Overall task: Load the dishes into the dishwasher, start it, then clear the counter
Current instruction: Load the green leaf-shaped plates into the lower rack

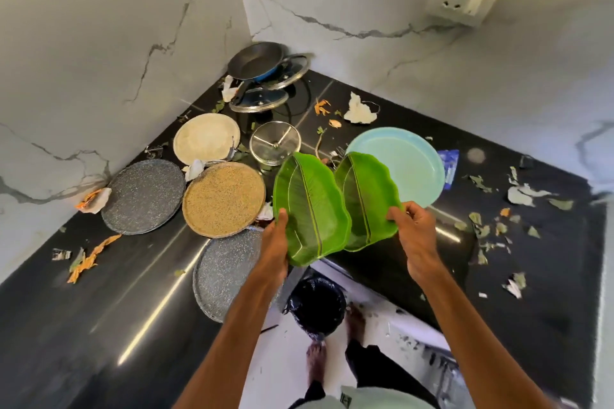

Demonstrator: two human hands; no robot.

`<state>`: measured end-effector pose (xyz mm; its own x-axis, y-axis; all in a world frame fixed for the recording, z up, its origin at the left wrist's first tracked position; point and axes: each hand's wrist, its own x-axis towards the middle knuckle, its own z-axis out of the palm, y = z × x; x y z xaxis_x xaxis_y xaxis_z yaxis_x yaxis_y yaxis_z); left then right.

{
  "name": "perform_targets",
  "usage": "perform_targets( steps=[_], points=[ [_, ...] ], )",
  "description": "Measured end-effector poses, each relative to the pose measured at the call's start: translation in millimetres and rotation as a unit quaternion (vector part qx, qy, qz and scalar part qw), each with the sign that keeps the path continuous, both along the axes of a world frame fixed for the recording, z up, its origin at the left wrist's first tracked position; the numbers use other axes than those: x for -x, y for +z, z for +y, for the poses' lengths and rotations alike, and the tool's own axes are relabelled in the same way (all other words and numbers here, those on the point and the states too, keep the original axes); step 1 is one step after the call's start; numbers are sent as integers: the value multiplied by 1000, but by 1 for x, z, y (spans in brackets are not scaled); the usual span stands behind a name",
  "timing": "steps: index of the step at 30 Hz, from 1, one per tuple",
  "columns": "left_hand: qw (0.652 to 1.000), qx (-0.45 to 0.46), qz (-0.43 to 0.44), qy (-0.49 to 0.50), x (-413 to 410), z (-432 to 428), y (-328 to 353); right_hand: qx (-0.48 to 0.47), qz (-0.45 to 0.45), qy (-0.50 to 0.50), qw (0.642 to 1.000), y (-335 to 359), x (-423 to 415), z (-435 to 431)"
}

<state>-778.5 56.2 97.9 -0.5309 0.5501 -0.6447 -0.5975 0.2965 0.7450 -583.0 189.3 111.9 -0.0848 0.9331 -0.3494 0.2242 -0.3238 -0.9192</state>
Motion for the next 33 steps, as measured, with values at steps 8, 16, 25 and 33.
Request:
perform_targets(
  steps=[8,16,25,33],
  points=[
    [986,-28,71,-147,-64,-10,9,36,52,-93,994,5,-68,-87],
    [934,-60,21,-351,-117,-21,6,58,105,-200,972,12,-152,-148],
    [861,-42,-12,-507,-228,-20,11,61,167,-328,928,13,-264,-225],
    [814,-61,76,-573,-360,-49,26,75,229,-447,861,12,-365,-327]
  ],
)
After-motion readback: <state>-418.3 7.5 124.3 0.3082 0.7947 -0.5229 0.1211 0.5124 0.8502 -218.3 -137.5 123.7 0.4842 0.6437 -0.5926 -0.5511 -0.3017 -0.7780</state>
